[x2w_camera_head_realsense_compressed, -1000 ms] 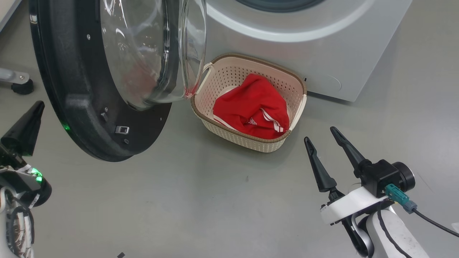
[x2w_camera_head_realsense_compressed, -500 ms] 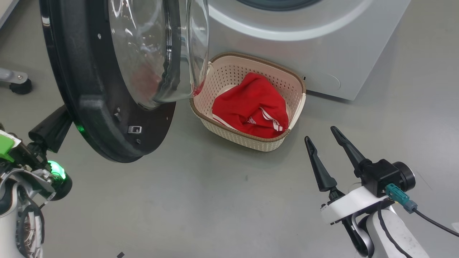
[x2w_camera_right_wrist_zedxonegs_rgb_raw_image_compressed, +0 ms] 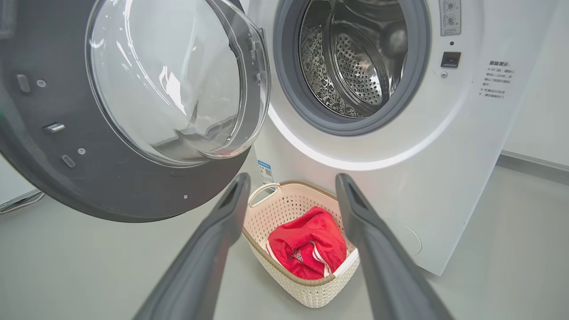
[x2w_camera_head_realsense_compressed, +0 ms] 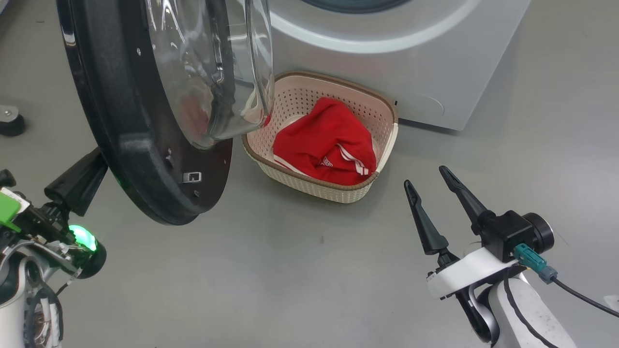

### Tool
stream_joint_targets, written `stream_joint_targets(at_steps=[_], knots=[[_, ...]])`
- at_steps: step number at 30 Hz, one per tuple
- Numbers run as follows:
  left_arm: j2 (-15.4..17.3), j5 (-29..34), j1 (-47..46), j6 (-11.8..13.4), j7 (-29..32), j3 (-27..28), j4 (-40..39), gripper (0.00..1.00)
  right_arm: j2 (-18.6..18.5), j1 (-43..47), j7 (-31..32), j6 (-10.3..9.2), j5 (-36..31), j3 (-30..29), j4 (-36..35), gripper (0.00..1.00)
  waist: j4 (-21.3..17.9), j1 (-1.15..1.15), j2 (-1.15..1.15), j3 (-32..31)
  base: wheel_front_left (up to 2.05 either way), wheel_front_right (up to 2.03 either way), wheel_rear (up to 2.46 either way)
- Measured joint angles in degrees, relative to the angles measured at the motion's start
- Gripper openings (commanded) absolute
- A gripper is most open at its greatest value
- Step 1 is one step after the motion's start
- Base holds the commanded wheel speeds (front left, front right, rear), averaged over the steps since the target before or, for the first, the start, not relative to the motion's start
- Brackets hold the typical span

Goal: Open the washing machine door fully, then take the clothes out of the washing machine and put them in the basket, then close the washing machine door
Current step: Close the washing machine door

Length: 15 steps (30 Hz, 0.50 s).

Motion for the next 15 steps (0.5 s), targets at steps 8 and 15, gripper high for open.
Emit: stream_joint_targets(at_steps=[8,15], knots=[[-1.0,-0.6,1.4,0.2,0.8,-0.5,-2.1,0.0,0.2,-0.2,0.0,0.0,0.0,0.2,0.1,1.0,-3.1,0.0,0.0,0.2,0.0,0.0,0.0],[-2.3,-0.9,2.1,0.2,1.0,-1.5,-3.4,0.0,0.4,-0.8,0.0,0.01,0.0,0.2,0.1,1.0,-6.5,0.0,0.0,0.4,0.0,0.0,0.0]])
